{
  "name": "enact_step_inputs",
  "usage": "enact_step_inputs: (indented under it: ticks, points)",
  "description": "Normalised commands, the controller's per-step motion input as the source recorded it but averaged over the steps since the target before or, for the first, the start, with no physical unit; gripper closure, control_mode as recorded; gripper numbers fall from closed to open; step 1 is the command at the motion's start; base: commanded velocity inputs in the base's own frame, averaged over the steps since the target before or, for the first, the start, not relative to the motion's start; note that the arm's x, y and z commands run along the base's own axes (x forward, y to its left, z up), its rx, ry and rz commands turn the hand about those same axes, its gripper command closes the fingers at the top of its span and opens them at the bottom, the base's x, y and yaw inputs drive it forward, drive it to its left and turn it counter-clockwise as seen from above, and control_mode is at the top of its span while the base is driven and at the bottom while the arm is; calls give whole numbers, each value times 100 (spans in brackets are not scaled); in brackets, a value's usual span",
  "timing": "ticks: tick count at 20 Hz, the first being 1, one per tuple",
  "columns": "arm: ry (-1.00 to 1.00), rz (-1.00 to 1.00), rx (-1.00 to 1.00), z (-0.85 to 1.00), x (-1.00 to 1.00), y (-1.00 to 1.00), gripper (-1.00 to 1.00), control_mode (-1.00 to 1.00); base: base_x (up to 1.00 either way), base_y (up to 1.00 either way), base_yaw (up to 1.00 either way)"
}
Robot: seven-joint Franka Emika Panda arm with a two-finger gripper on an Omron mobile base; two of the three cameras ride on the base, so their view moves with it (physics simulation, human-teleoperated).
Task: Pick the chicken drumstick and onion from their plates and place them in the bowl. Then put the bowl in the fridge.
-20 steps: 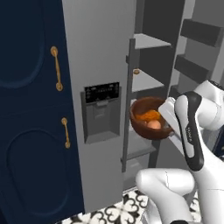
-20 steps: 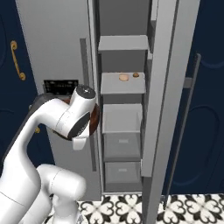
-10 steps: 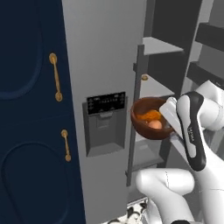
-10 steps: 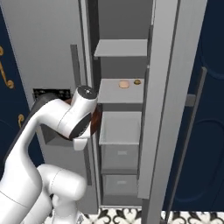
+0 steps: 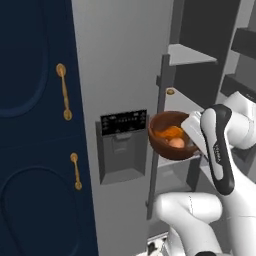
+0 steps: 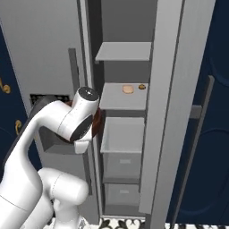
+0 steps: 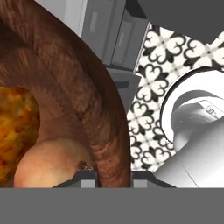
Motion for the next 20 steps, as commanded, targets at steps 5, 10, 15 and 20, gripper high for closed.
enact_step_inputs:
  ticks: [5, 10, 15, 20]
  points:
    - [0, 0, 0, 0, 0, 0, 100, 100, 5, -49, -1]
    - [0, 0, 0, 0, 0, 0, 100, 100, 40, -5, -12]
    - [0, 0, 0, 0, 0, 0, 100, 100, 68, 0, -7]
    - [0, 0, 0, 0, 0, 0, 100, 100, 24, -27, 0]
